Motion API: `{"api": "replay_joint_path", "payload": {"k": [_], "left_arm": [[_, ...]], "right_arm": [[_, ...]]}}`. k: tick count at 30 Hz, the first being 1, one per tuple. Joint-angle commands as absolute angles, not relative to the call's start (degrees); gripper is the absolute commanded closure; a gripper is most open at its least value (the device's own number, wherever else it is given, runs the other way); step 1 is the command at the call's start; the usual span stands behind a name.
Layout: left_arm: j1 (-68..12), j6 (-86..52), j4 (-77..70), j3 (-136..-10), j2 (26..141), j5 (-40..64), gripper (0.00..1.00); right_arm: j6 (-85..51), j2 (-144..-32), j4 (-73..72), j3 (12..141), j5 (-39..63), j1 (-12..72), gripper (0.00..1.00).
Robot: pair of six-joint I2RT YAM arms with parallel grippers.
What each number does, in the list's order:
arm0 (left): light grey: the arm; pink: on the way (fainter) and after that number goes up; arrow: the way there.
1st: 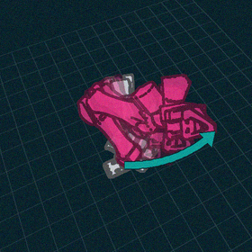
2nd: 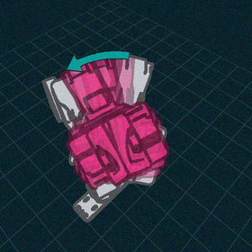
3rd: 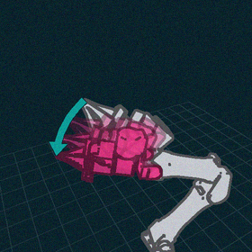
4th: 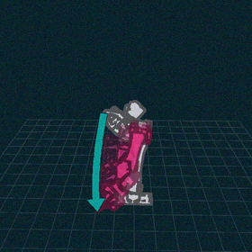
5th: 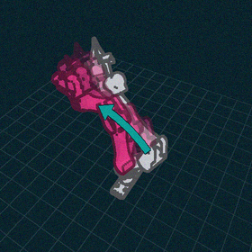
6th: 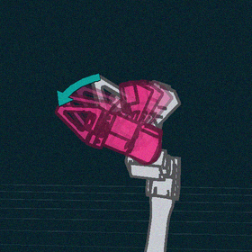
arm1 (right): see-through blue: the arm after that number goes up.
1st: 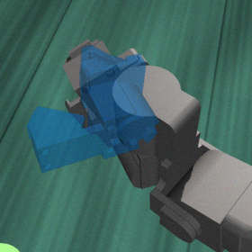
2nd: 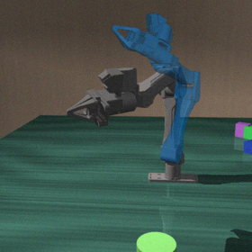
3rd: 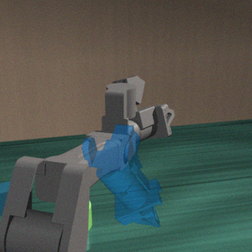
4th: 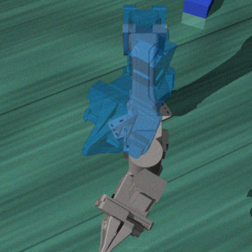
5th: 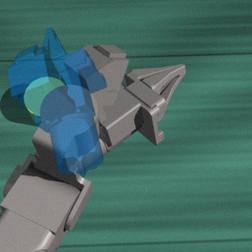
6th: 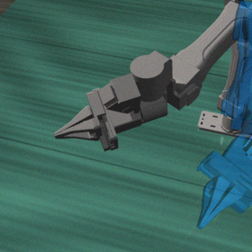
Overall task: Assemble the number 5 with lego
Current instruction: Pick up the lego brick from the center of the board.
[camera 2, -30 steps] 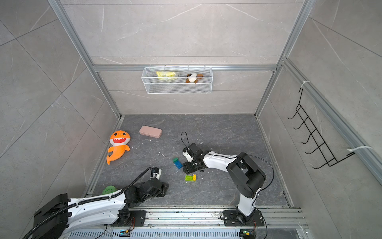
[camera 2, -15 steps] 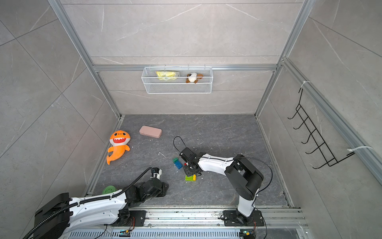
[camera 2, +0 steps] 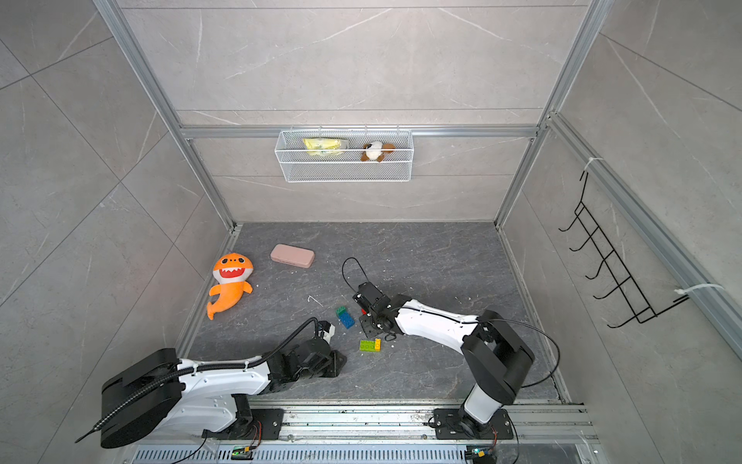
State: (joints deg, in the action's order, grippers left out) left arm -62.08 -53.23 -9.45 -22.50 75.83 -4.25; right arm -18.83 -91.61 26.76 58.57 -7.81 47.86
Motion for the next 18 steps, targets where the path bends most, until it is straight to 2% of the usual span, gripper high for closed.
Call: {"api": "replay_joint_path", "payload": {"k": [1, 7, 18], "left_arm": [[-63.0, -51.5, -10.9, -24.8, 80.3, 0.4, 0.72], [-63.0, -52.4, -16.1, -27.3, 88.5, 2.9, 0.77], [-62.9, -48.7, -11.0, -33.9, 94.1, -2.1, 0.81]], "right_arm": [[-21.6, -87.6, 28.0, 55.6, -9.1, 46.9, 0.79], [-23.1, -82.1, 28.7, 52.1, -8.9, 45.2, 0.79], [-27.5, -74.0, 29.7, 45.4, -8.3, 44.4, 0.8]]}}
